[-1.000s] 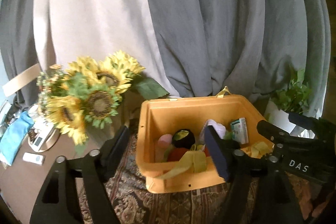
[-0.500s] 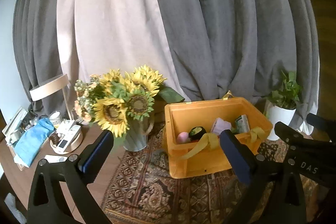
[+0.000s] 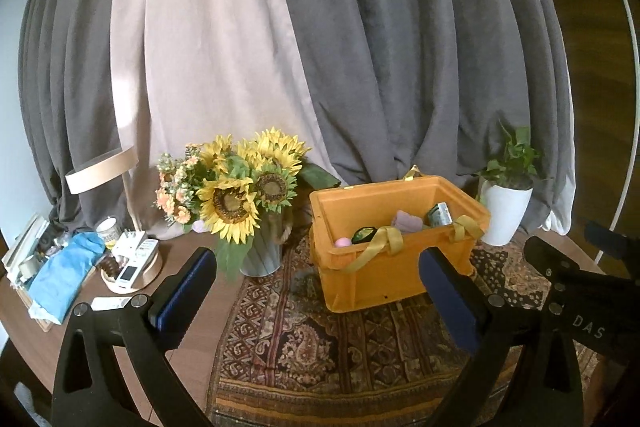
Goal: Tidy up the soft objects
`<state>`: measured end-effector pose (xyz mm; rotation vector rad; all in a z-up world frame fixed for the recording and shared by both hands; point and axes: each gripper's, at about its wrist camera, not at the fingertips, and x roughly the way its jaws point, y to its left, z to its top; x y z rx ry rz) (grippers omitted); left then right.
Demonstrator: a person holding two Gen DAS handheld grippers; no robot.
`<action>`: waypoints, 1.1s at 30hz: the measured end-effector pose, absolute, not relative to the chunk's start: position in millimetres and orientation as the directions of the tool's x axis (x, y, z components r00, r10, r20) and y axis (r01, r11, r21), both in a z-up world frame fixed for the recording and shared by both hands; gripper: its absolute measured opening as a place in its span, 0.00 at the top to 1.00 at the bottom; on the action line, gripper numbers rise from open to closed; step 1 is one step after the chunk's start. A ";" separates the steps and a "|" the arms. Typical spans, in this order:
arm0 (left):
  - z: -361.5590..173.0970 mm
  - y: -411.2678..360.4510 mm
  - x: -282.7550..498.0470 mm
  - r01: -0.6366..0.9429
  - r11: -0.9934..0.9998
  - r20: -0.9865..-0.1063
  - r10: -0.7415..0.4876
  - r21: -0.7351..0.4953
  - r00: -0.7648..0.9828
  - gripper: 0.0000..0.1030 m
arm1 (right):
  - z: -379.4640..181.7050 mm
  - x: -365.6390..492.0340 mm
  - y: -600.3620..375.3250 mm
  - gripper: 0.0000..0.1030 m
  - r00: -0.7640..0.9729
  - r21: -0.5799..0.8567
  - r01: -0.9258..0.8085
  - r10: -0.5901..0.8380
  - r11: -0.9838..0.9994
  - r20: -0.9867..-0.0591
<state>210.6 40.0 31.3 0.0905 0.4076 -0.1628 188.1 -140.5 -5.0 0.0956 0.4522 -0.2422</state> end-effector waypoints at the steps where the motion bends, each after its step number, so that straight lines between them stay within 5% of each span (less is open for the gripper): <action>1: 32.3 40.4 205.4 0.173 0.983 -0.397 -0.137 0.056 0.907 0.00 | -4.3 184.1 -140.1 0.11 0.873 0.039 0.252 -0.210 0.967 -0.441; 33: 41.0 10.7 51.9 0.108 0.993 -0.361 -0.080 0.057 0.929 0.00 | 3.8 36.0 -171.8 0.11 0.894 0.037 0.174 -0.143 0.984 -0.424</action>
